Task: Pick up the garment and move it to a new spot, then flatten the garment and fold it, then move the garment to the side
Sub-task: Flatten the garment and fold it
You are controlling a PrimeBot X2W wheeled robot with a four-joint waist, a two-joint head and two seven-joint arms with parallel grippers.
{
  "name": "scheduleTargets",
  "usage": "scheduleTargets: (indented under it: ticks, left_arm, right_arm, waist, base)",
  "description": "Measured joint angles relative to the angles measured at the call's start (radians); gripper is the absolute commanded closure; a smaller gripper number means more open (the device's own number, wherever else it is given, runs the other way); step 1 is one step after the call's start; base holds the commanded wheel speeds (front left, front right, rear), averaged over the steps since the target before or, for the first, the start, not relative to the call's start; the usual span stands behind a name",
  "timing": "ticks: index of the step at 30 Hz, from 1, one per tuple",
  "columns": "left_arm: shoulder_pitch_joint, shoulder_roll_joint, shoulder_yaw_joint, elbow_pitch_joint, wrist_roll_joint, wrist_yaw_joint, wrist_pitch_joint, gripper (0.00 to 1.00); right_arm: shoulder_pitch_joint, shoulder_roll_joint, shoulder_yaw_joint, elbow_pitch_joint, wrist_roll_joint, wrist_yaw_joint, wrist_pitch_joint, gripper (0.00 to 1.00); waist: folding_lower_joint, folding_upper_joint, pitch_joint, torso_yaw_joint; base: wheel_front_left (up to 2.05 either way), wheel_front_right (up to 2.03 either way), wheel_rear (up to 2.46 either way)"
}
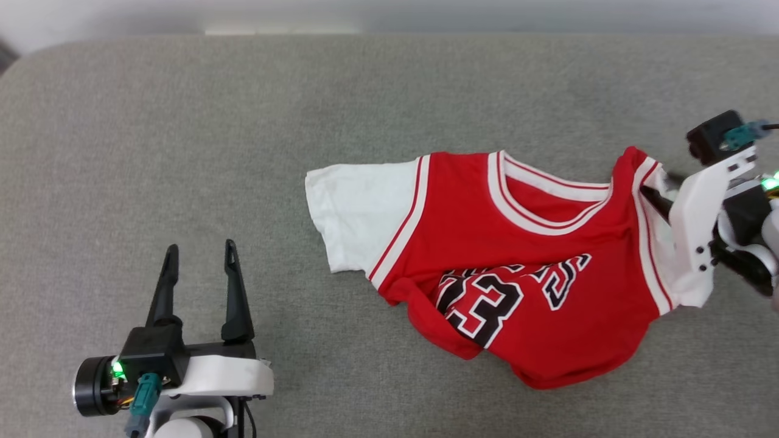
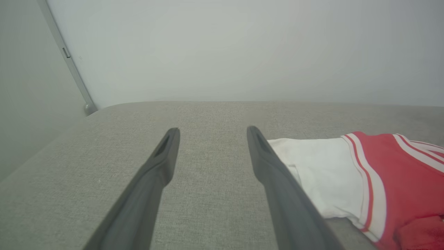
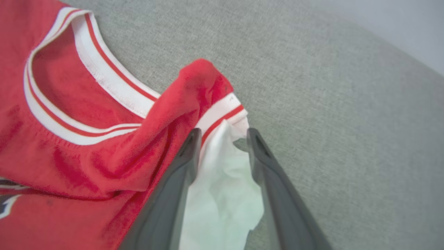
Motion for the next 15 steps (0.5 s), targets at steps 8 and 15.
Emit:
scheduleTargets:
  ticks: [8,15]
  left_arm:
    - [-0.002,0.037,0.047,0.044,0.001,-0.041,0.0,0.0]
    - [-0.091,0.105,0.053,0.126,-0.012,-0.099,0.025,0.0]
  right_arm:
    - [0.016,-0.009,-0.12,-0.002,-0.113,0.0,-0.396,0.0]
    - [0.118,0.072,-0.4,-0.106,-0.301,0.0,-0.555,0.0]
  waist:
    - [-0.0001,0.0,-0.083,-0.052]
    - [-0.0001,0.0,-0.119,-0.104]
  base:
    - [0.0,0.0,0.0]
    - [0.0,0.0,0.0]
